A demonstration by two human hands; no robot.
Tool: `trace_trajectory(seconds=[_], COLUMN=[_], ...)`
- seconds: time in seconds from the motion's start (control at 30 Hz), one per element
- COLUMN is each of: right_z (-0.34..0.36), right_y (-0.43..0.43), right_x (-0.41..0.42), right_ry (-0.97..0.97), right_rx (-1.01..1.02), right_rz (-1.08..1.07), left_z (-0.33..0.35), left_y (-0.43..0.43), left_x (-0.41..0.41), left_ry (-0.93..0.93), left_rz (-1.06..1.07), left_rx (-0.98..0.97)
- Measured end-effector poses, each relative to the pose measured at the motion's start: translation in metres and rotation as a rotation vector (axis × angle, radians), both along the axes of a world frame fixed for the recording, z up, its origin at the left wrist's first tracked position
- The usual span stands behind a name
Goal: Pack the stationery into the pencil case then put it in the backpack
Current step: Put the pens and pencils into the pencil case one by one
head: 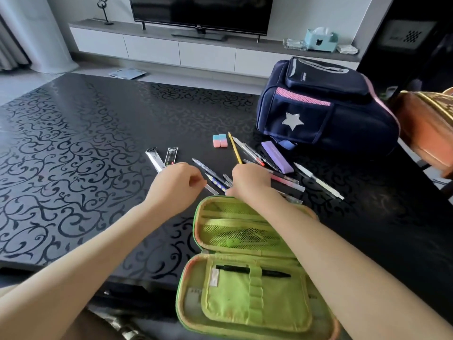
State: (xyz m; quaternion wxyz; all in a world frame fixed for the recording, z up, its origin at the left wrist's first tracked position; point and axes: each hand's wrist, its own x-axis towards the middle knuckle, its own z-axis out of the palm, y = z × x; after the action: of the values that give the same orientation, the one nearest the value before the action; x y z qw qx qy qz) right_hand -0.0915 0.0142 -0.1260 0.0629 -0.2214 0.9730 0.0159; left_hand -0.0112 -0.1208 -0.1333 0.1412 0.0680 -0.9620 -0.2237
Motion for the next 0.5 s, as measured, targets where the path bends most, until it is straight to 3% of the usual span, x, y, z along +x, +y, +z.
trace_trajectory(seconds=[0.1, 0.2, 0.27, 0.33, 0.4, 0.47, 0.5], right_z=[-0.005, -0.003, 0.003, 0.009, 0.019, 0.025, 0.026], right_y=[-0.011, -0.009, -0.001, 0.008, 0.014, 0.021, 0.026], right_x=[-0.011, -0.011, -0.009, 0.001, 0.023, 0.052, 0.064], right_ry=[-0.071, -0.013, 0.121, 0.169, -0.02, -0.308, -0.397], right_rx=[0.121, 0.051, -0.181, -0.575, -1.018, -1.28, -1.337], right_rz=[-0.013, -0.022, -0.058, -0.056, -0.049, -0.087, -0.096], left_z=[0.0, -0.003, -0.003, 0.003, 0.014, 0.025, 0.027], left_y=[-0.005, -0.011, -0.009, 0.001, 0.017, 0.034, 0.041], left_x=[-0.002, -0.002, -0.001, 0.003, 0.01, 0.021, 0.027], left_ry=[0.019, -0.008, -0.024, -0.032, -0.048, -0.064, -0.061], left_rz=[-0.009, 0.012, 0.033, 0.039, -0.025, -0.152, -0.197], left_rx=[0.012, 0.054, 0.109, 0.261, 0.645, 1.042, 1.146])
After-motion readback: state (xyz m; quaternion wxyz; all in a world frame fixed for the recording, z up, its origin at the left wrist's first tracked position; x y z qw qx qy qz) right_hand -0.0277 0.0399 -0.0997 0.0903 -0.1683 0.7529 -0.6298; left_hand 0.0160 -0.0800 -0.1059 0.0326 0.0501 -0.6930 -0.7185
